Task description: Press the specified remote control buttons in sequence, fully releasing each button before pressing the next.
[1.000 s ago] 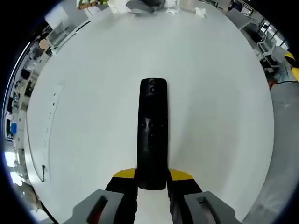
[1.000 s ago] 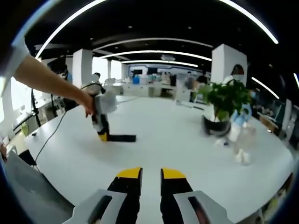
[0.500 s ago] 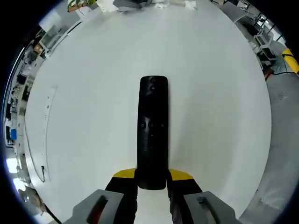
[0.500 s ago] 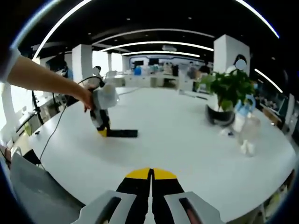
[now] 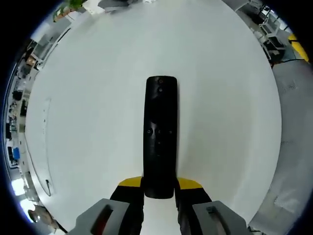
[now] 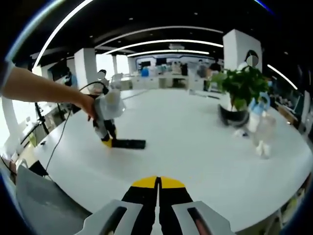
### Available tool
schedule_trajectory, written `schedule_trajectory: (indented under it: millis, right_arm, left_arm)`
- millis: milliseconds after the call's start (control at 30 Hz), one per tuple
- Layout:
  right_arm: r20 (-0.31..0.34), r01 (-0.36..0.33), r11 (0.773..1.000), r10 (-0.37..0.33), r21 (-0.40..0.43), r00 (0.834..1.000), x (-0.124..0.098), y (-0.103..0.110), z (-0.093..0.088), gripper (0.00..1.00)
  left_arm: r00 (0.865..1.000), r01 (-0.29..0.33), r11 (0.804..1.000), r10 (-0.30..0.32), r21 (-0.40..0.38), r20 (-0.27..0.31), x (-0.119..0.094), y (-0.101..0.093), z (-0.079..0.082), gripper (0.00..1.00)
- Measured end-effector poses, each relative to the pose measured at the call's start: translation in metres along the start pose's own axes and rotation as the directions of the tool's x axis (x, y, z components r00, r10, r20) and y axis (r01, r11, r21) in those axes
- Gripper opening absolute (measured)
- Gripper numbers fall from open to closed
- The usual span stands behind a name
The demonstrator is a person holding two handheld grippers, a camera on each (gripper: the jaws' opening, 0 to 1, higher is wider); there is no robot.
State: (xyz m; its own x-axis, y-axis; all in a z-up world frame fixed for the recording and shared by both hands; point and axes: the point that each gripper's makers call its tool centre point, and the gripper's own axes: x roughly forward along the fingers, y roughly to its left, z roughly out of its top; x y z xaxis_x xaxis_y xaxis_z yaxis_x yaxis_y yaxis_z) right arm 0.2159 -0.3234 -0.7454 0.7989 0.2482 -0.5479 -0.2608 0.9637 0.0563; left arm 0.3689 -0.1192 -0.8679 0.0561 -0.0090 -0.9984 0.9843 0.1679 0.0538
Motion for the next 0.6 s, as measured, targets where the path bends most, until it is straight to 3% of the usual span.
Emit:
schedule_trajectory:
  millis: [600]
  right_arm:
    - [-0.023, -0.023, 1.0, 0.023, 0.019, 0.999, 0.0, 0.005, -0.003, 0.0]
  left_arm:
    - [1.0, 0.008, 1.0, -0.008, -0.003, 0.017, -0.002, -0.019, -0.006, 0.24]
